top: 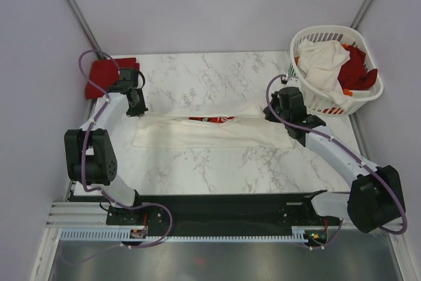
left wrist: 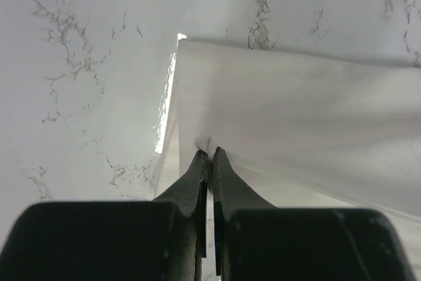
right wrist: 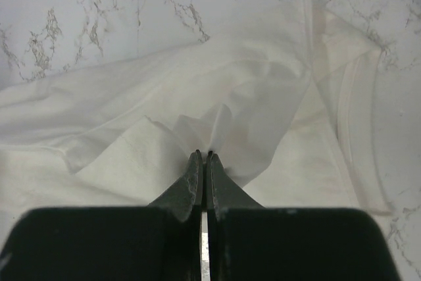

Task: Fold and stack the t-shirts
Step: Fold the tshirt

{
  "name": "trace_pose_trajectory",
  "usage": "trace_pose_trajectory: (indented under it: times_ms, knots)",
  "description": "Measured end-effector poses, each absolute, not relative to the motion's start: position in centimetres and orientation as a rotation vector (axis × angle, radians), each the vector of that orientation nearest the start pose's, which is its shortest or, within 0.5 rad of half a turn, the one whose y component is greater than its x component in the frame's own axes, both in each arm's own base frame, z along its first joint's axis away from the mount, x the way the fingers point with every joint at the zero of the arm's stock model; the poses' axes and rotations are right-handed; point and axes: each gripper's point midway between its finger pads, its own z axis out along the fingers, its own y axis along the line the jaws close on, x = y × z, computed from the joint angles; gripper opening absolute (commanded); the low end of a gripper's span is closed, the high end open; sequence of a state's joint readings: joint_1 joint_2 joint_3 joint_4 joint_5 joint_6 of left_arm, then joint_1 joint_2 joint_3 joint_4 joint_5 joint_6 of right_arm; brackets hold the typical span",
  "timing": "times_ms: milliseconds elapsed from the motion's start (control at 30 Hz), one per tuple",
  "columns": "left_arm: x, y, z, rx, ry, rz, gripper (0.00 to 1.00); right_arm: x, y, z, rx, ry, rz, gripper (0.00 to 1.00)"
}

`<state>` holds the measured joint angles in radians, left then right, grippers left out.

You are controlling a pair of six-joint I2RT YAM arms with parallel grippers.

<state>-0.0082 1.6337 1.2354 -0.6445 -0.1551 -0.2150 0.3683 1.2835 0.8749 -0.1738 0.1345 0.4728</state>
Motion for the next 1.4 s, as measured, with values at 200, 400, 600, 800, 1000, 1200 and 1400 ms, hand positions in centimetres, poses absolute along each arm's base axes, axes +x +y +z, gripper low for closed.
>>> trace_pose_trajectory:
  times_ms: [200, 400, 600, 800, 1000, 1200, 1400]
  knots:
    - [36.1, 1.2, 8.7, -0.32, 2.627, 0.141, 0.02, 32.4, 13.2, 13.1, 0.225, 2.2, 0.364, 0.03]
    - [35.9, 1.8, 8.8, -0.348, 2.621, 0.203, 0.5, 29.8, 11.9, 9.8, 0.316, 2.263, 0.322, 0.65]
    - [35.1, 3.8, 9.5, -0.431, 2.588, 0.358, 0.84, 28.5, 10.0, 8.5, 0.4, 2.283, 0.224, 0.89]
    - [35.5, 4.6, 14.8, -0.487, 2.433, 0.366, 0.8, 28.6, 9.5, 8.4, 0.42, 2.277, 0.188, 0.89]
    - [37.5, 4.4, 15.5, -0.531, 2.39, 0.336, 0.8, 29.4, 9.6, 7.2, 0.427, 2.323, 0.14, 0.9]
    - [38.3, 3.6, 8.3, -0.54, 2.581, 0.337, 0.81, 29.9, 9.9, 5.6, 0.434, 2.367, 0.131, 0.91]
    - [38.3, 3.4, 4.6, -0.543, 2.682, 0.358, 0.81, 30.4, 9.7, 4.7, 0.459, 2.387, 0.151, 0.88]
